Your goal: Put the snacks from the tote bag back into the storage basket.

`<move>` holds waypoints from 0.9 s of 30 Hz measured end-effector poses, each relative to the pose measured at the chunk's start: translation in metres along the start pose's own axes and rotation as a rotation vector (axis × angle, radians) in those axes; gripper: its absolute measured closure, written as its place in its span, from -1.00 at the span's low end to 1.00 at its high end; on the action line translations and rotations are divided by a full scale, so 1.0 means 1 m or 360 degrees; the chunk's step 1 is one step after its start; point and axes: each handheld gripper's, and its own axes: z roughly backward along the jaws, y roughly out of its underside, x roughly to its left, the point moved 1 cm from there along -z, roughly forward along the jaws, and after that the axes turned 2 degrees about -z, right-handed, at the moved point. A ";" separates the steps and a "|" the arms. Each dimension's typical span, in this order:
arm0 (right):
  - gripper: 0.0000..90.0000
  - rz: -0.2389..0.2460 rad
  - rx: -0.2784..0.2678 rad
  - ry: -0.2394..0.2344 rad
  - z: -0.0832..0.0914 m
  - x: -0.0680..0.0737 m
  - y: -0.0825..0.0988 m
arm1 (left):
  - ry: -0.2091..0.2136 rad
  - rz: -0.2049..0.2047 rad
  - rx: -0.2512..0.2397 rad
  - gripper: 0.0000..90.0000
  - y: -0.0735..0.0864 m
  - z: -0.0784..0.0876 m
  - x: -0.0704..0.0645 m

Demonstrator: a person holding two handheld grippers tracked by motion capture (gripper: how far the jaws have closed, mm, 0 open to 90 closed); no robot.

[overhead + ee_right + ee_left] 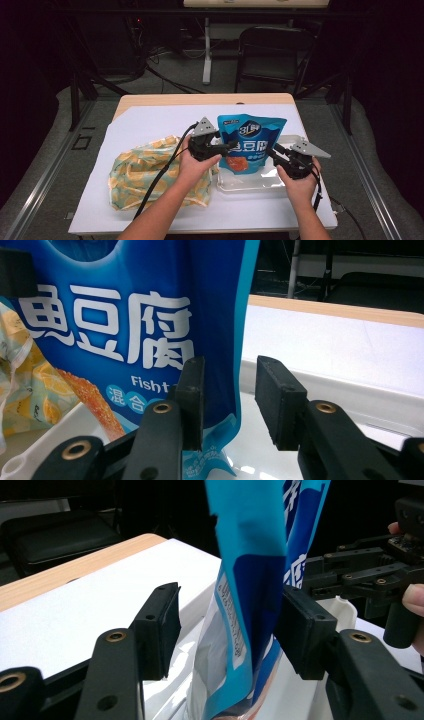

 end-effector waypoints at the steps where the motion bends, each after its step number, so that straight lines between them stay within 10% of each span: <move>1: 0.44 -0.0001 0.0000 -0.0001 0.000 0.000 0.000 | -0.0002 0.0001 -0.0010 0.00 0.000 0.000 0.000; 27: 0.54 0.0003 -0.0004 -0.0003 0.007 0.004 0.003 | -0.0014 -0.0045 -0.0012 0.02 -0.011 0.029 -0.006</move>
